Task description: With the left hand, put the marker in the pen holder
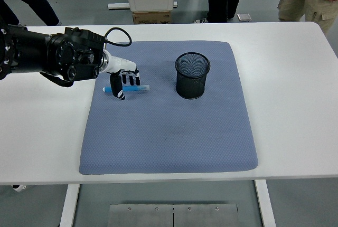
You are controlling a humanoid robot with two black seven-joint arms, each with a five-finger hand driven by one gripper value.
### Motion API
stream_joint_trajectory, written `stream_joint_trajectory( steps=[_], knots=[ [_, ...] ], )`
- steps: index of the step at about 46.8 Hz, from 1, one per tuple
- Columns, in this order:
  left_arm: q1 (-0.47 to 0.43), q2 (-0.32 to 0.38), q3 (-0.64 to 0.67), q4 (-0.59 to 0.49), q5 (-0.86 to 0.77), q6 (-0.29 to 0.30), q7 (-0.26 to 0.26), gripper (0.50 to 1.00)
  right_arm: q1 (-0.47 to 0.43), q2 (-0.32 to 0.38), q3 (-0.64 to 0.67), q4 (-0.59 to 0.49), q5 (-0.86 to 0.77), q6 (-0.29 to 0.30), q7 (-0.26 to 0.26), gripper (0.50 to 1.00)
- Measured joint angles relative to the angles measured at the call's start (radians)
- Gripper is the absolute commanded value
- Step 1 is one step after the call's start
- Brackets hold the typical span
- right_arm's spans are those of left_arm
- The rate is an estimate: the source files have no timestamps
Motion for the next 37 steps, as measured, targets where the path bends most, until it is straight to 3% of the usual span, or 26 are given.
stream_joint_trajectory(
  steps=[25, 37],
  knots=[
    [0.017, 0.000, 0.000, 0.001, -0.002, 0.025, 0.003, 0.707, 0.000, 0.000, 0.000, 0.000, 0.000, 0.000, 0.000, 1.000],
    [0.020, 0.000, -0.011, 0.001, -0.003, 0.026, 0.005, 0.657, 0.000, 0.000, 0.000, 0.000, 0.000, 0.000, 0.000, 1.000]
  ],
)
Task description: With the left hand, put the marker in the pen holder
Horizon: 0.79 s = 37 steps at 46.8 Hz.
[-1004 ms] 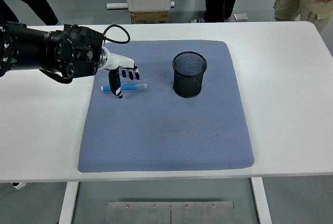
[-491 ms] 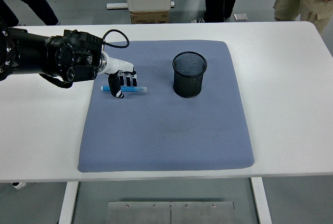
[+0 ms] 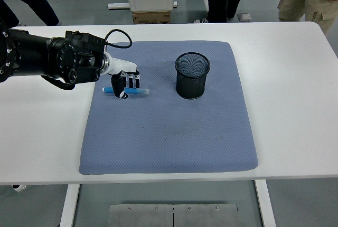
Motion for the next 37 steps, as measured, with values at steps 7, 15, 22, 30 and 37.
stream_joint_trajectory(
  steps=[7, 15, 22, 30, 37],
  knots=[
    [0.003, 0.000, -0.011, 0.000, 0.001, 0.000, 0.004, 0.631, 0.000, 0.000, 0.000, 0.000, 0.000, 0.000, 0.000, 1.000],
    [0.008, 0.000, -0.012, 0.000, 0.003, 0.000, 0.006, 0.619, 0.000, 0.000, 0.000, 0.000, 0.000, 0.000, 0.000, 1.000],
    [0.009, 0.000, -0.012, 0.000, 0.005, 0.000, 0.006, 0.607, 0.000, 0.000, 0.000, 0.000, 0.000, 0.000, 0.000, 1.000],
    [0.010, 0.000, -0.012, 0.000, 0.005, 0.000, 0.006, 0.590, 0.000, 0.000, 0.000, 0.000, 0.000, 0.000, 0.000, 1.000],
    [0.010, 0.000, -0.012, 0.000, 0.006, 0.000, 0.006, 0.572, 0.000, 0.000, 0.000, 0.000, 0.000, 0.000, 0.000, 1.000]
  ],
)
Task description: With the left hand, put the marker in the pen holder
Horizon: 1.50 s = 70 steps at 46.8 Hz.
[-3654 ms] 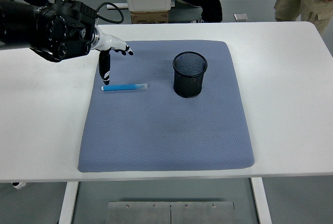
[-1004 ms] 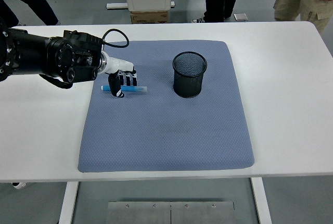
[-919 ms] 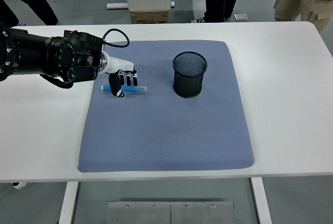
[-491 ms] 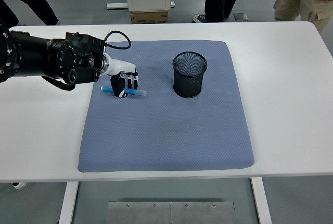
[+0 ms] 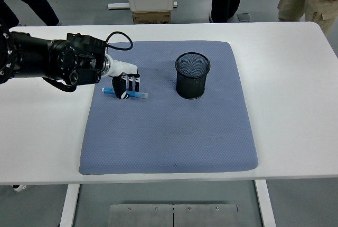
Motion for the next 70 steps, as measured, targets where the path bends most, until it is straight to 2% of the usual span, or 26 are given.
stream_joint_trajectory(
  steps=[31, 37, 70],
  knots=[
    [0.006, 0.000, 0.000, 0.000, 0.000, -0.002, 0.001, 0.560, 0.000, 0.000, 0.000, 0.000, 0.000, 0.000, 0.000, 1.000],
    [0.006, 0.000, 0.000, 0.000, 0.000, -0.002, 0.001, 0.517, 0.000, 0.000, 0.000, 0.000, 0.000, 0.000, 0.000, 1.000],
    [-0.023, 0.000, -0.020, 0.027, -0.003, -0.012, 0.000, 0.519, 0.000, 0.000, 0.000, 0.000, 0.000, 0.000, 0.000, 1.000]
  ],
)
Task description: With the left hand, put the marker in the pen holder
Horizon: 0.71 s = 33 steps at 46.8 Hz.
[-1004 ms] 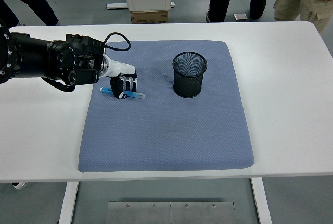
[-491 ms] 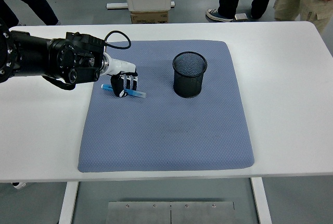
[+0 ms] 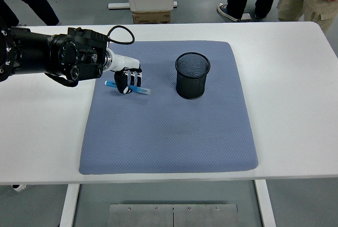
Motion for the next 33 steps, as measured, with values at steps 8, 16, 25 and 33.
stream_joint_trajectory(
  steps=[8, 16, 25, 33],
  knots=[
    [-0.029, 0.000, -0.007, 0.001, -0.001, -0.001, 0.000, 0.522, 0.000, 0.000, 0.000, 0.000, 0.000, 0.000, 0.000, 1.000],
    [-0.052, 0.000, -0.016, 0.014, -0.001, -0.002, -0.001, 0.528, 0.000, 0.000, 0.000, 0.000, 0.000, 0.000, 0.000, 1.000],
    [-0.070, 0.000, -0.035, 0.019, -0.007, 0.000, -0.005, 0.531, 0.000, 0.000, 0.000, 0.000, 0.000, 0.000, 0.000, 1.000],
    [-0.091, 0.000, -0.062, 0.054, -0.008, -0.002, -0.005, 0.540, 0.000, 0.000, 0.000, 0.000, 0.000, 0.000, 0.000, 1.000]
  ],
)
